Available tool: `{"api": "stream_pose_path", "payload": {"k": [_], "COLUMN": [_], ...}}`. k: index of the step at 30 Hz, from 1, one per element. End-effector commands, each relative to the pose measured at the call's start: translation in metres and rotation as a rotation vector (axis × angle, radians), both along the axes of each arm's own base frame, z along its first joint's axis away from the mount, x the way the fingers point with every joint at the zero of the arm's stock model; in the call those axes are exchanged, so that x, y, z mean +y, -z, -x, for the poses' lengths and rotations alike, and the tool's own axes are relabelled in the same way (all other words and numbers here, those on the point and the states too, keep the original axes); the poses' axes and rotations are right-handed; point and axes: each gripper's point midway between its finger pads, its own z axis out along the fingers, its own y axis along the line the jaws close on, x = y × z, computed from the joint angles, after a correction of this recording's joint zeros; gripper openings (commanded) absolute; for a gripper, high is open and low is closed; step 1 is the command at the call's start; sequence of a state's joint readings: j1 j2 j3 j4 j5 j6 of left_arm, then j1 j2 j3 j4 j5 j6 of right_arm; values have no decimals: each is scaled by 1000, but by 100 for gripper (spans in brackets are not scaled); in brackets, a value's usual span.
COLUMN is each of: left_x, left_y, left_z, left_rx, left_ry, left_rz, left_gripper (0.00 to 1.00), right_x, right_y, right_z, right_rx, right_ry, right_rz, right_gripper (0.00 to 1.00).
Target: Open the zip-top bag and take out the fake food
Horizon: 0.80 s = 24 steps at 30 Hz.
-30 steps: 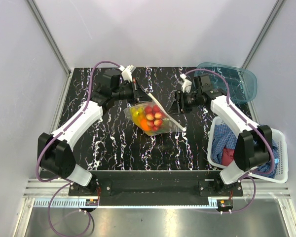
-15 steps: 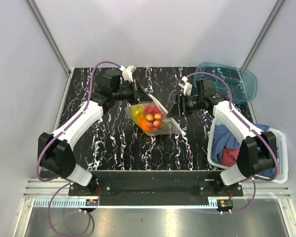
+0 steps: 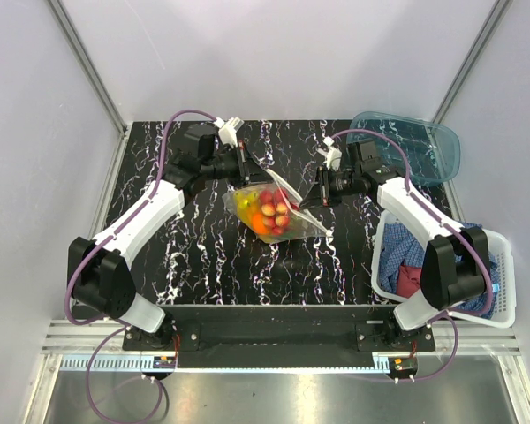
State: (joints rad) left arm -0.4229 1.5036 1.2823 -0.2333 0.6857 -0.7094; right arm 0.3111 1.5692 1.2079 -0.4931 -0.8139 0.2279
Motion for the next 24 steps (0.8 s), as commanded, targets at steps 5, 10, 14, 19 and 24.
{"api": "stream_pose_path", "payload": {"k": [5, 10, 14, 19, 24], "left_x": [1, 22, 43, 24, 27], "left_y": [-32, -34, -32, -10, 10], "left_z": [-7, 0, 29, 67, 85], "left_rx": [-86, -131, -155, -57, 56], "left_ry": [-21, -163, -240, -214, -277], "left_rz": [13, -100, -196, -237, -343], "left_gripper": [18, 78, 86, 79, 59], "right_x": [8, 7, 11, 18, 20], "right_y": [-42, -60, -66, -77, -82], "right_z": [-8, -7, -8, -5, -1], "right_rx": [-34, 8, 66, 84, 93], "right_ry": [38, 131, 169, 172, 181], "right_rz": [-80, -119, -154, -184, -202], "right_gripper": [0, 0, 0, 0, 0]}}
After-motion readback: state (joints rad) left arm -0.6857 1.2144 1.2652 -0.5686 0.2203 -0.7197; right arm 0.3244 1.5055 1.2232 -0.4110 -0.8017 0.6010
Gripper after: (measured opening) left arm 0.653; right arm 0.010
